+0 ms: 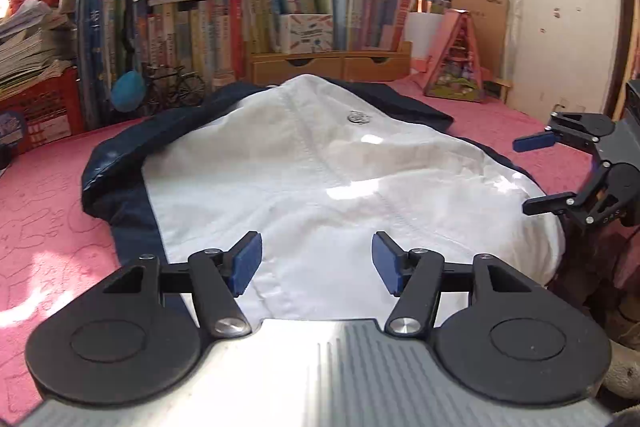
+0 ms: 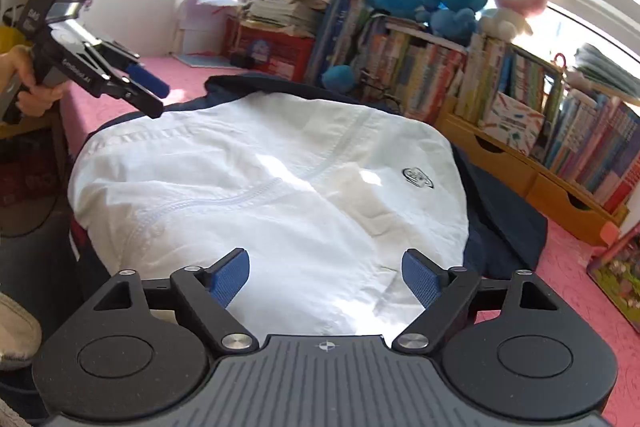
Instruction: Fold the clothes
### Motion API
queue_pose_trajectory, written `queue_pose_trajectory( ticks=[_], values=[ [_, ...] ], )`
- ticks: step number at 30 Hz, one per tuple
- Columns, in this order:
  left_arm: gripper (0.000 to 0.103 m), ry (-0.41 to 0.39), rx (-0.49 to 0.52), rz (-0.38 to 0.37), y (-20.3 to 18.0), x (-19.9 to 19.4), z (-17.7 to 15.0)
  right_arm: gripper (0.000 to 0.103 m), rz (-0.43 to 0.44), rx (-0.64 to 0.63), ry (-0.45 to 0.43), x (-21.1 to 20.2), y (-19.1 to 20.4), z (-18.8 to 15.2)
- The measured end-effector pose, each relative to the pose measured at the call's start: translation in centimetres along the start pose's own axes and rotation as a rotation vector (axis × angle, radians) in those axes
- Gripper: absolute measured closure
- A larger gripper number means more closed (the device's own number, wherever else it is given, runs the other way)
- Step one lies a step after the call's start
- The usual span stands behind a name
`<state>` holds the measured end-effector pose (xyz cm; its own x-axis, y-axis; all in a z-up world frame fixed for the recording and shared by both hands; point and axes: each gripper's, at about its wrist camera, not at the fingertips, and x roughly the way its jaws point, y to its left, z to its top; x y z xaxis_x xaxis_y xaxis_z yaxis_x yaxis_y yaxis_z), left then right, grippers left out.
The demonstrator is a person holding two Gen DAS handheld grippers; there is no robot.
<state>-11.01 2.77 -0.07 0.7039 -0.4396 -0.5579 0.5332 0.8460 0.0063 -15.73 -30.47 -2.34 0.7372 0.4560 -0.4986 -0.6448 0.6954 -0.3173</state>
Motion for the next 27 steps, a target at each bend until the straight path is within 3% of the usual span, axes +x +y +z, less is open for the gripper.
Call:
queue_pose_trajectory(
  ticks=[5, 6, 8, 12, 18, 22, 27],
  values=[
    [0.032, 0.040, 0.246, -0.264, -4.8, 1.9, 0.2, 0.011, 0.123, -0.291, -0.034, 2.0, 4.9, 0.8],
    [0.032, 0.071, 0.278, -0.236, -5.0, 2.6, -0.3, 0.011, 0.132, -0.294, -0.026, 2.2, 4.8, 0.5],
    [0.028, 0.088, 0.247, -0.218, -4.1, 2.2, -0.5, 0.011, 0.152, -0.299, -0.010, 2.7, 4.6, -0.3],
    [0.024, 0.122, 0.184, -0.182, -2.2, 1.4, -1.0, 0.009, 0.176, -0.110, 0.100, 2.2, 1.2, -4.1],
    [0.019, 0.173, 0.088, -0.127, 0.7, 0.3, -1.7, 0.008, 0.067, -0.008, 0.152, -1.1, -0.2, -7.1],
    [0.020, 0.185, 0.047, -0.087, 2.0, -0.6, -1.2, 0.008, 0.110, 0.048, 0.280, -2.5, -1.7, -5.1],
    [0.004, 0.032, 0.035, -0.067, 1.6, 1.1, 3.7, 0.000, -0.032, 0.106, 0.151, 1.7, -5.5, 0.1]
  ],
)
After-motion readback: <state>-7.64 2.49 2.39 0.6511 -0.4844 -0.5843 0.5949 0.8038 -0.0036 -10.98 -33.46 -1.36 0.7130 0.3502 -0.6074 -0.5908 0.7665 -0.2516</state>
